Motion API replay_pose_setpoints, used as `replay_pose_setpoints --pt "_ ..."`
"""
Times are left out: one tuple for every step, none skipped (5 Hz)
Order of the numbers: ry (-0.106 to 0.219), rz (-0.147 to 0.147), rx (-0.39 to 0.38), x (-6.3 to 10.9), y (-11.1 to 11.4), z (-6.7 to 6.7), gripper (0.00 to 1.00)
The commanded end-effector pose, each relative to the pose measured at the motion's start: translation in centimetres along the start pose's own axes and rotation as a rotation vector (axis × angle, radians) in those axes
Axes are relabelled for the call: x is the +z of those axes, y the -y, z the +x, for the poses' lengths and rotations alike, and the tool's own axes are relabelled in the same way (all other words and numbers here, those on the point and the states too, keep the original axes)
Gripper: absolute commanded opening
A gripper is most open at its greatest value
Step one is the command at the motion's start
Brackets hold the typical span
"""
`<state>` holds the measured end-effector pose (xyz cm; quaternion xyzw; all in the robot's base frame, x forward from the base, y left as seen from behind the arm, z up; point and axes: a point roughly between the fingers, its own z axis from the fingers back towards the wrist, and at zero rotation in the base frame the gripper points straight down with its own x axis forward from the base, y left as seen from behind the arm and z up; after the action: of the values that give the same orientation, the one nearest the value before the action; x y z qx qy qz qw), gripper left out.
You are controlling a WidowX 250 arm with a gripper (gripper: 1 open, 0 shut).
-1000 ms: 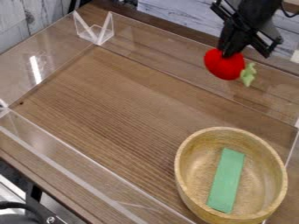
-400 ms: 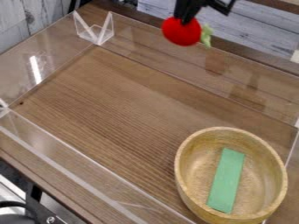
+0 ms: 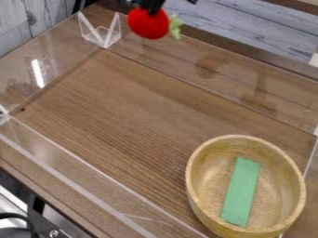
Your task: Move the red object to the left side of the table
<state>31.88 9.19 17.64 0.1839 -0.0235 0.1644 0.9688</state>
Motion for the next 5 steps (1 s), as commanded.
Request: replay_pose_setpoints --pt "0.075 0.008 0.005 0.0 -4.0 0.1 0.0" --pt "0.095 0.019 -0.037 -1.7 -5.7 -0.2 0.0" --pt "0.102 0.023 -0.061 -3.4 -6.3 0.2 0.0" --pt "0.096 0.03 -0.052 -5.6 -7.4 0.9 0.0" --pt "0.06 0.048 0.026 -7.2 -6.5 1.7 0.0"
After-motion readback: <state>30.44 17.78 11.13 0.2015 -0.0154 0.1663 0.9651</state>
